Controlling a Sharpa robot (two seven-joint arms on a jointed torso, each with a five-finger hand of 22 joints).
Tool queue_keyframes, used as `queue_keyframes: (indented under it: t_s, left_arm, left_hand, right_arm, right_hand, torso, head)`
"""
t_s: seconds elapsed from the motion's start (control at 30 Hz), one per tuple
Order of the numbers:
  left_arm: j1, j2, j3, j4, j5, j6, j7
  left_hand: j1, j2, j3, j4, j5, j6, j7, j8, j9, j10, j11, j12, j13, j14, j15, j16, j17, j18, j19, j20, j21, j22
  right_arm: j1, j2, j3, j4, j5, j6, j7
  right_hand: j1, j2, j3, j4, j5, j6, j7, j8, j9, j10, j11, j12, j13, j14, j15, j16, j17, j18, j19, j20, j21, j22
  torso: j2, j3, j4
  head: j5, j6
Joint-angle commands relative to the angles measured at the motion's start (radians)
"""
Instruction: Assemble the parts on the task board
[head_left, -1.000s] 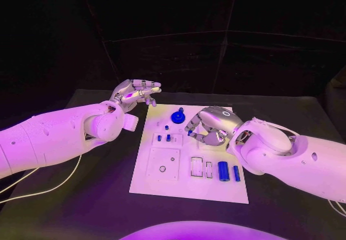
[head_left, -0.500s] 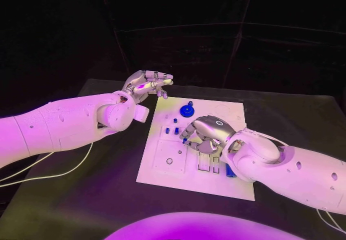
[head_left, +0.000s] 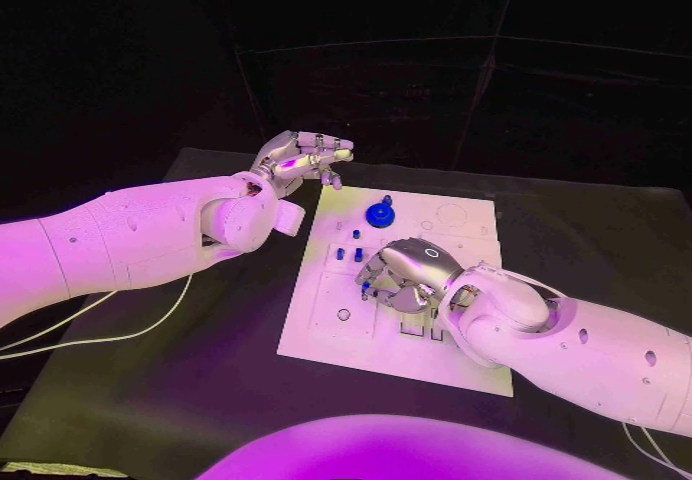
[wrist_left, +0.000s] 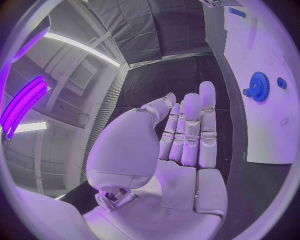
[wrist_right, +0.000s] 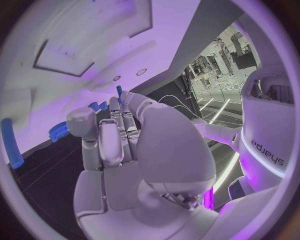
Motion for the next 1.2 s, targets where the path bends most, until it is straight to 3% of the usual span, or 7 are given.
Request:
queue_keyframes:
  t_s: [0.03, 1.2]
  left_arm:
    - [0.001, 0.0, 0.001, 0.0, 0.003, 0.007, 0.01]
    - [0.001, 0.0, 0.001, -0.001, 0.003, 0.008, 0.009]
  left_hand:
    - [0.004, -0.001, 0.001, -0.004, 0.007, -0.006, -0.001, 0.006, -0.002, -0.007, 0.002, 0.006, -0.001, -0.007, 0.001, -0.003, -0.001, 0.013, -0.002, 0.004, -0.005, -0.001]
    - [0.004, -0.001, 0.001, -0.004, 0.007, -0.006, -0.001, 0.006, -0.002, -0.007, 0.002, 0.006, -0.001, -0.007, 0.001, -0.003, -0.001, 0.013, -0.002, 0.004, -0.005, -0.001]
  right_arm:
    - [0.0, 0.003, 0.001, 0.0, -0.015, 0.016, 0.01]
    - [0.0, 0.01, 0.0, -0.017, -0.044, 0.086, -0.008]
  right_hand:
    - [-0.011, -0.002, 0.007, -0.001, 0.006, -0.003, 0.006, -0.005, -0.001, 0.001, 0.005, -0.007, 0.001, 0.035, 0.0, 0.006, 0.002, -0.007, 0.004, 0.001, 0.004, -0.001]
    - [-0.02, -0.003, 0.007, -0.002, 0.003, -0.004, 0.006, -0.005, -0.001, 0.0, 0.006, -0.008, 0.001, 0.036, 0.002, 0.008, 0.002, -0.007, 0.004, 0.002, 0.005, -0.001]
  torso:
    - [0.0, -0.0001, -0.0005]
    - [0.0, -0.0001, -0.0003]
  head:
    - [0.003, -0.002]
    - [0.01, -0.012]
